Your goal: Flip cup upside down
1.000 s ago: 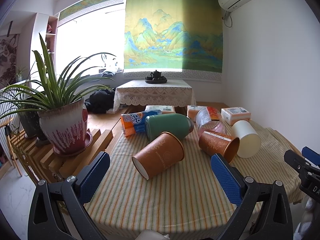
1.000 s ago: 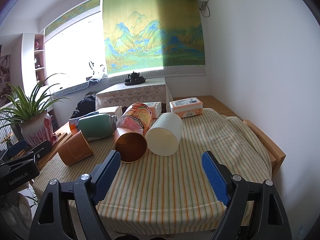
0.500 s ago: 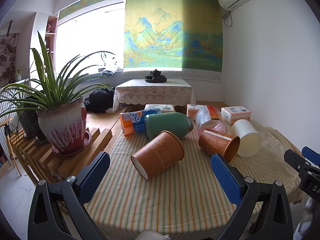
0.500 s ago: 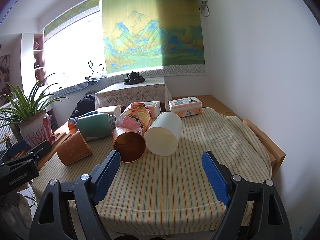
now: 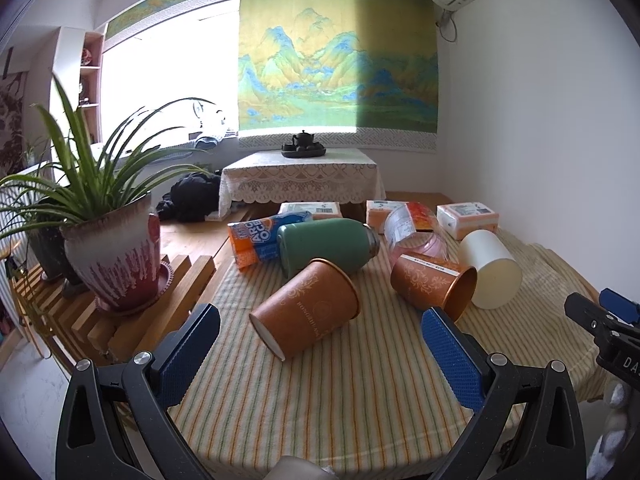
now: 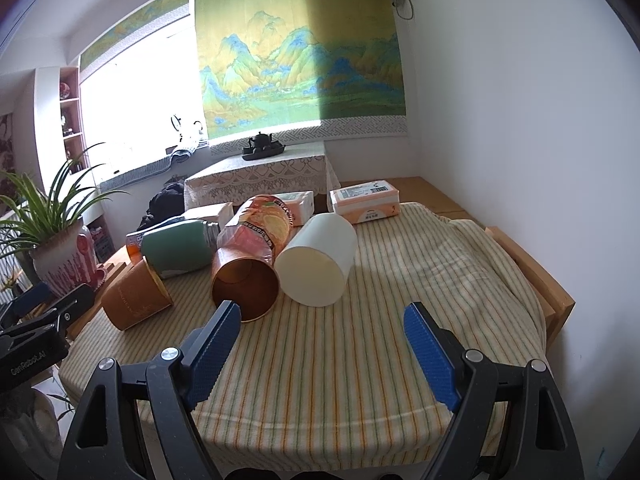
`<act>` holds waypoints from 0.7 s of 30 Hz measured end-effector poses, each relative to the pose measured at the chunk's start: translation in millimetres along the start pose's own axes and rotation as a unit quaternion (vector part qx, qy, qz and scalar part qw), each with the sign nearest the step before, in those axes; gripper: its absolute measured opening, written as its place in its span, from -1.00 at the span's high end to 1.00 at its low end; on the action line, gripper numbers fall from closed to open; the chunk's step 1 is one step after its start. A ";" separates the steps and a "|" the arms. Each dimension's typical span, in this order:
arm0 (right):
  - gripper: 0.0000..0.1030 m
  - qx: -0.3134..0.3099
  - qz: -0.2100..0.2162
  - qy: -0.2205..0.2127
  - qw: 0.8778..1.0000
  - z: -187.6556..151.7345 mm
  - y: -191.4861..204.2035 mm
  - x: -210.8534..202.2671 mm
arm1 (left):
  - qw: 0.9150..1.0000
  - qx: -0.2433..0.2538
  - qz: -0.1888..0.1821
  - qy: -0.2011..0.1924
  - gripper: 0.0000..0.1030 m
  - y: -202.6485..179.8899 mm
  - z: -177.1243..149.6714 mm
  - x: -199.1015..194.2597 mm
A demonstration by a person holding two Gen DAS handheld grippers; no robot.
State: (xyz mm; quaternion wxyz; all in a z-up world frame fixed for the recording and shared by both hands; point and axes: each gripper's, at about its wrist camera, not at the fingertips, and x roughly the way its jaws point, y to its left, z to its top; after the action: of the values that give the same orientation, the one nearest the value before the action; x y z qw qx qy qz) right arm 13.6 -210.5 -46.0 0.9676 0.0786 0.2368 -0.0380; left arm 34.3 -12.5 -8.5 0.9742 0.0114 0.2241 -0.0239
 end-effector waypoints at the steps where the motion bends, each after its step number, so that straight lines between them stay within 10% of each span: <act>1: -0.56 0.002 0.000 0.002 1.000 1.1 -2.6 1.4 | 1.000 0.005 -0.005 0.004 -0.99 -3.3 3.0 2.4; 11: -0.57 0.060 0.002 0.025 0.998 10.2 -50.0 15.1 | 0.992 0.053 -0.080 0.082 -0.99 -50.2 43.8 50.6; 21: -0.57 0.099 -0.019 0.019 0.995 6.5 -97.5 6.8 | 0.958 0.111 -0.157 0.211 -0.99 -131.8 91.1 127.1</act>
State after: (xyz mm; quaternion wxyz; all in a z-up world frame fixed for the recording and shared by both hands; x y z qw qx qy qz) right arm 11.8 -307.8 -56.6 0.9497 0.1697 0.2512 -0.0780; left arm 181.4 -152.4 16.4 0.8813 0.0892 0.4193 -0.1987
